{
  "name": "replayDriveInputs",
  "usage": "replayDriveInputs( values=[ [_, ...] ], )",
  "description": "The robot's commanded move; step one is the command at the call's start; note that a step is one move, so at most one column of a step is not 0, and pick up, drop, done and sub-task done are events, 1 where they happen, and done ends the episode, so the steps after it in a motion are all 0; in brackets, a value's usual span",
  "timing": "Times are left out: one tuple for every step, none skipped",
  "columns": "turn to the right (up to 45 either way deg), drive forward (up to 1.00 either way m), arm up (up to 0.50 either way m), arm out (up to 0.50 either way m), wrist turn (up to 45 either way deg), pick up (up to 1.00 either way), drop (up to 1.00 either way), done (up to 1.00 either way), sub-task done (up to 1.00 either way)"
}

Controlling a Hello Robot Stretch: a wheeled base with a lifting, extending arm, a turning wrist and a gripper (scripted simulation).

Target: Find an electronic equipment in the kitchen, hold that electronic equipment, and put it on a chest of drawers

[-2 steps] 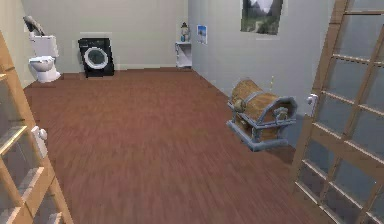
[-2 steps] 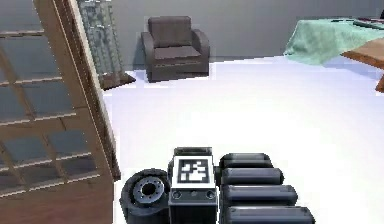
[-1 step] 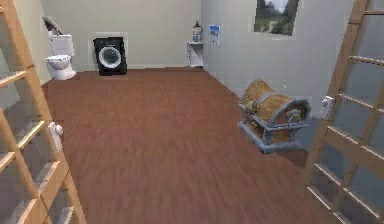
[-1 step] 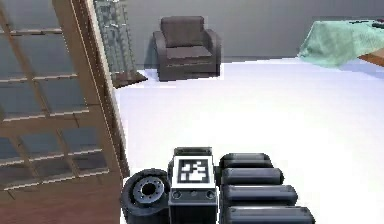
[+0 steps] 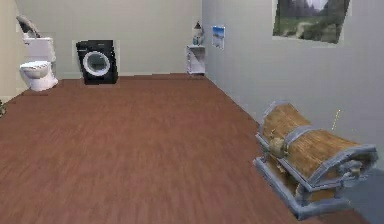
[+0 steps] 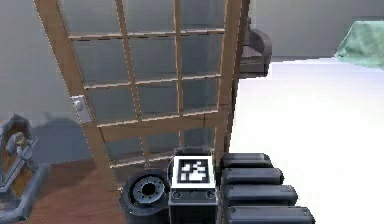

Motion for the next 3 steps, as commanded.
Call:
replayDriveInputs(
  values=[
    [-6.0, 0.0, 0.0, 0.0, 0.0, 0.0, 0.0, 0.0, 0.0],
    [0.0, 1.0, 0.0, 0.0, 0.0, 0.0, 0.0, 0.0, 0.0],
    [0.0, 1.0, 0.0, 0.0, 0.0, 0.0, 0.0, 0.0, 0.0]
  ],
)
